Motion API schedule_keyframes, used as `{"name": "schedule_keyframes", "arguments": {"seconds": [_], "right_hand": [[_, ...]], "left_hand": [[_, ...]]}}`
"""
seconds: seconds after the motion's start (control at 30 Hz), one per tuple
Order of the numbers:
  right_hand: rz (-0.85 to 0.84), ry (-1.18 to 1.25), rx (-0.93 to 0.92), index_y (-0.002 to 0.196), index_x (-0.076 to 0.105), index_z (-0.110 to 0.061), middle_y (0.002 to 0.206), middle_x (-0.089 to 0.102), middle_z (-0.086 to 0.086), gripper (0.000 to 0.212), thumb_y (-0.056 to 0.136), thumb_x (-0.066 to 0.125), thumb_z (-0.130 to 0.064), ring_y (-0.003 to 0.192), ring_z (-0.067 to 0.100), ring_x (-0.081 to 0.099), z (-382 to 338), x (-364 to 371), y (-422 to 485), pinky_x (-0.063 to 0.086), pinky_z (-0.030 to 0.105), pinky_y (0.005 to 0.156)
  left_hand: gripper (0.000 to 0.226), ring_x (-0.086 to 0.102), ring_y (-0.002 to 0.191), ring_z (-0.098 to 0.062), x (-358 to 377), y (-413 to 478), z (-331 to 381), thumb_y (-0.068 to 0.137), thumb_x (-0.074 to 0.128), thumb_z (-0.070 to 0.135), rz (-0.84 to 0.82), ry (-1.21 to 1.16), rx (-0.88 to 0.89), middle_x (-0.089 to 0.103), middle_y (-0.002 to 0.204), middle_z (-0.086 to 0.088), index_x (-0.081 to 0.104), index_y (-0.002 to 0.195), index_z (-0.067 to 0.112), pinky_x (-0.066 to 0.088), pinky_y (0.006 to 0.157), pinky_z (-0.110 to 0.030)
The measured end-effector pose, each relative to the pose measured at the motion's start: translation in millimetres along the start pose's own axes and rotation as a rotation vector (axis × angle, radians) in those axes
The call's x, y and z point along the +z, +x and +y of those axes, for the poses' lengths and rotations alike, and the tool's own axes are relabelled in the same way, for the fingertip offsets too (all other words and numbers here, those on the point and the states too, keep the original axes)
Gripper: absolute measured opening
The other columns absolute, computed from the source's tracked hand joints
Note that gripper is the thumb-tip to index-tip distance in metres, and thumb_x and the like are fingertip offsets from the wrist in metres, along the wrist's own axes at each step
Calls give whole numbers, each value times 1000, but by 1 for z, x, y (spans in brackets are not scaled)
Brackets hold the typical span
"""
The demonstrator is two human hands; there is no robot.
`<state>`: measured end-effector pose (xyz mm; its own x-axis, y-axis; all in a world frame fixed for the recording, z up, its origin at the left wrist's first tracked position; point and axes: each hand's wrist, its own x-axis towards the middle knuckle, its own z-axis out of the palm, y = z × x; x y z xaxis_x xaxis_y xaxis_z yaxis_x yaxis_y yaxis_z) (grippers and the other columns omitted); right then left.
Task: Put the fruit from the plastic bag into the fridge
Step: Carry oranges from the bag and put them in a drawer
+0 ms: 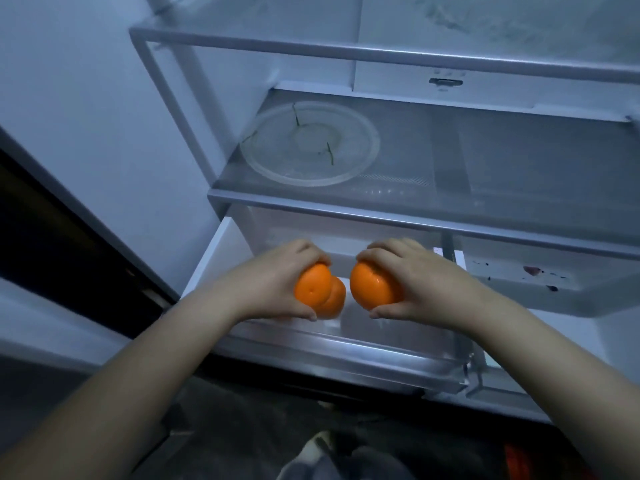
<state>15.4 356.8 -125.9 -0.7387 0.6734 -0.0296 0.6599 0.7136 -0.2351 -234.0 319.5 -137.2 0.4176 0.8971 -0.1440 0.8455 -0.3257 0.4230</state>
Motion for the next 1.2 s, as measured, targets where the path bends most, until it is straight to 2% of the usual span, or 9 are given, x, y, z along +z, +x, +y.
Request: {"name": "schedule_keyframes", "arguments": {"seconds": [0.07, 0.23, 0.37, 0.4, 0.47, 0.53, 0.67, 0.93, 1.2], "right_hand": [[-92, -10, -31, 138, 34, -31, 137, 38, -7, 78, 72, 71, -52, 124, 14, 34, 4, 5, 9, 34, 25, 95], [-235, -51, -44, 133, 35, -26, 130, 45, -2, 69, 75, 67, -45, 117, 19, 42, 10, 17, 30, 45, 39, 90], [-330, -177, 16, 130, 36, -20, 126, 49, 5, 64, 79, 65, -44, 110, 25, 48, 11, 26, 45, 47, 37, 83], [-376, -205, 37, 130, 36, -18, 124, 49, 7, 64, 79, 66, -42, 107, 26, 50, 10, 29, 48, 47, 35, 80], [-467, -231, 68, 127, 37, -16, 122, 50, 8, 61, 79, 68, -37, 105, 27, 52, 7, 33, 52, 45, 33, 74], [-519, -233, 69, 122, 39, -15, 119, 51, 7, 57, 78, 69, -35, 102, 26, 54, 3, 38, 55, 44, 32, 72], [-560, -301, 52, 123, 37, -14, 117, 52, 6, 62, 77, 70, -37, 100, 27, 58, -3, 50, 60, 41, 32, 67], [-532, -312, 107, 130, 33, -10, 125, 50, 9, 68, 78, 71, -34, 108, 28, 57, -4, 64, 69, 38, 32, 68], [-459, -281, 131, 131, 30, -8, 122, 48, 13, 67, 82, 67, -33, 105, 30, 55, -1, 78, 73, 42, 34, 69]], "left_hand": [[78, 47, 112, -12, 2, 3, -3, 59, 81, 46, -65, 18, -21, 44, 125, 9, 44, 127, 32, 44, 92, -34], [81, 47, 115, -13, 10, 11, -4, 63, 81, 44, -202, 34, -125, 48, 130, 7, 42, 132, 30, 42, 93, -33], [79, 50, 110, -16, 16, 14, -12, 63, 80, 39, -266, 132, -188, 49, 127, 5, 42, 131, 26, 44, 89, -33], [77, 52, 104, -15, 36, 31, -26, 61, 78, 43, -294, 155, -235, 50, 123, 8, 44, 128, 28, 46, 85, -34], [67, 58, 84, -8, 113, 68, -136, 50, 70, 68, -229, 302, -133, 58, 111, 17, 53, 109, 43, 53, 70, -40], [70, 58, 72, -6, 147, 81, -162, 41, 67, 77, -299, 171, -146, 62, 106, 17, 54, 104, 48, 54, 61, -42], [80, 53, 101, -21, 39, 26, -28, 62, 81, 35, -301, 96, -260, 46, 121, 0, 38, 127, 18, 46, 82, -34], [84, 47, 104, -18, 36, 46, -37, 61, 86, 32, -325, 81, -176, 42, 126, -3, 35, 127, 17, 33, 75, -23], [82, 43, 100, -13, 44, 54, -50, 67, 82, 33, -347, -41, -218, 43, 131, -2, 34, 131, 22, 34, 77, -23]]}}
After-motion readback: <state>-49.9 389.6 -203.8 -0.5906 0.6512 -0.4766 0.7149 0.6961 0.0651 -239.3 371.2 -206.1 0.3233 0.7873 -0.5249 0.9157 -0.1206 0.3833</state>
